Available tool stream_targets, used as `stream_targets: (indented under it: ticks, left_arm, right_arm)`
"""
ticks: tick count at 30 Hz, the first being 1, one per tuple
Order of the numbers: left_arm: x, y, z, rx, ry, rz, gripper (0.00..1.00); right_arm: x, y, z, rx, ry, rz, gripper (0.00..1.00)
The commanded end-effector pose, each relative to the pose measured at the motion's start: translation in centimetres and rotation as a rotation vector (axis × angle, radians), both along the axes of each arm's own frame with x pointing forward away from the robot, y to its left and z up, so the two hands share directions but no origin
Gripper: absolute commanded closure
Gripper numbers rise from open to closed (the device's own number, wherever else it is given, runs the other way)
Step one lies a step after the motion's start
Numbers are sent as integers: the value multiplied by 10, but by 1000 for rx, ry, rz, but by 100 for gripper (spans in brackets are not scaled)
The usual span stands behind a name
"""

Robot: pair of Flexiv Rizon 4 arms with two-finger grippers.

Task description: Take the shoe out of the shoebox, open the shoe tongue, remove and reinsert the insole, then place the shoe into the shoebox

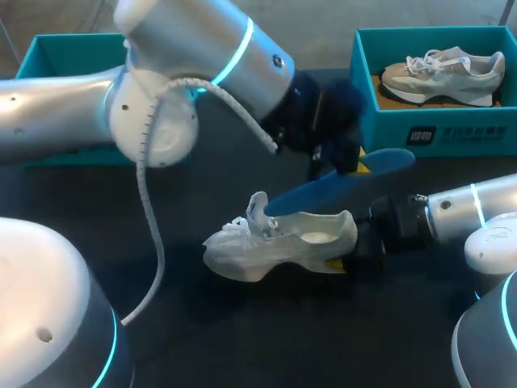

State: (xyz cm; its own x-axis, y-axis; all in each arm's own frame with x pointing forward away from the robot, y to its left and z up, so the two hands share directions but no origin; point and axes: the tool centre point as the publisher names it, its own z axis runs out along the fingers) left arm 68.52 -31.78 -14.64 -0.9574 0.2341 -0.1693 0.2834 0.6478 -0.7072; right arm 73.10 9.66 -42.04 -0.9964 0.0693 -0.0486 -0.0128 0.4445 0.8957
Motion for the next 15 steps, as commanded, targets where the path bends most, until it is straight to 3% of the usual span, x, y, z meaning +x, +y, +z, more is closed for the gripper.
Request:
stream_targets:
  ticks: [1,15]
  left_arm:
    - [-6,18,14,-40,-2,-4,100]
    - [-16,29,73,-187,10,-68,100]
  right_arm:
    - [0,1,0,-3,-1,-1,100]
    - [0,1,0,-3,-1,-1,100]
